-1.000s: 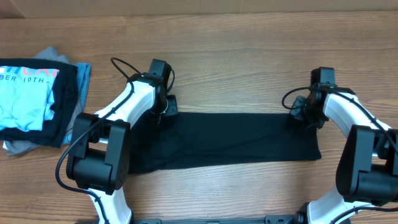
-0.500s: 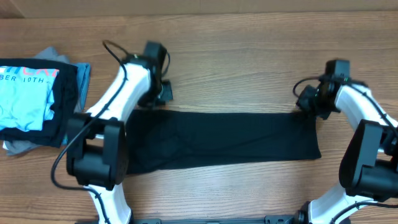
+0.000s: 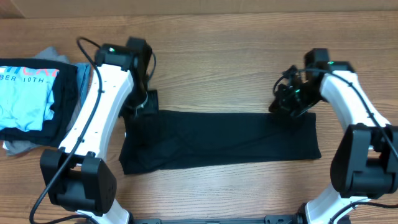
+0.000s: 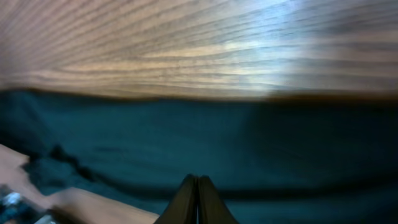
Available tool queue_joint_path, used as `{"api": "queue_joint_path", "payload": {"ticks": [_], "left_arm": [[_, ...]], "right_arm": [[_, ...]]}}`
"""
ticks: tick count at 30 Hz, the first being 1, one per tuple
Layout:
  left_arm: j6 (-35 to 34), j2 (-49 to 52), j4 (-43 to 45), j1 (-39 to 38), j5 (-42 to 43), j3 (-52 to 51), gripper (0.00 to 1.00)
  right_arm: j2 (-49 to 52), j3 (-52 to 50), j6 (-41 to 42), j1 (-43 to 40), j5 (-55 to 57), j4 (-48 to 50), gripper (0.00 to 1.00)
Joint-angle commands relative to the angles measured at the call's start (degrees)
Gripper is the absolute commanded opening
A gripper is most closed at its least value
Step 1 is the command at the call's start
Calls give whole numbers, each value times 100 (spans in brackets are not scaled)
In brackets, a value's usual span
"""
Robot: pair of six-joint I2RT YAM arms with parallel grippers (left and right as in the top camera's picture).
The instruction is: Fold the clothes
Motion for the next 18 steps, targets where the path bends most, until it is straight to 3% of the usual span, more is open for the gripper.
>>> {"api": "queue_joint_path", "payload": {"ticks": [1, 3, 4, 6, 7, 8, 9, 12, 15, 16, 18], "left_arm": [[1217, 87, -273, 35, 1174, -732, 40], [1847, 87, -544, 35, 1628, -1078, 57], [2028, 85, -664, 35, 1738, -1220, 63], [2170, 70, -828, 35, 1773, -1467, 66], [2135, 52, -811, 35, 1709, -1580, 67], [2015, 46, -754, 35, 1585, -1696, 67], [1838, 44, -708, 35, 1360, -1790, 67], [1130, 46, -304, 35, 721, -2061, 58], [841, 48, 153, 35, 616, -2251, 14], [804, 48, 280, 35, 605, -2273, 5], [717, 48, 494, 35, 514, -2282, 4]], "right_arm": [[-24, -313, 468, -15, 654, 431, 5], [-24, -317, 540, -131, 546, 546, 15], [-24, -315, 535, -177, 476, 590, 28], [-24, -315, 535, -240, 472, 643, 43], [-24, -315, 533, -260, 492, 654, 59], [-24, -315, 533, -260, 533, 671, 87], [-24, -315, 533, -260, 586, 688, 97], [-24, -315, 533, -260, 767, 693, 98], [-24, -315, 533, -260, 787, 734, 98], [-24, -315, 535, -260, 787, 745, 98], [-24, -315, 533, -260, 787, 758, 99]]}}
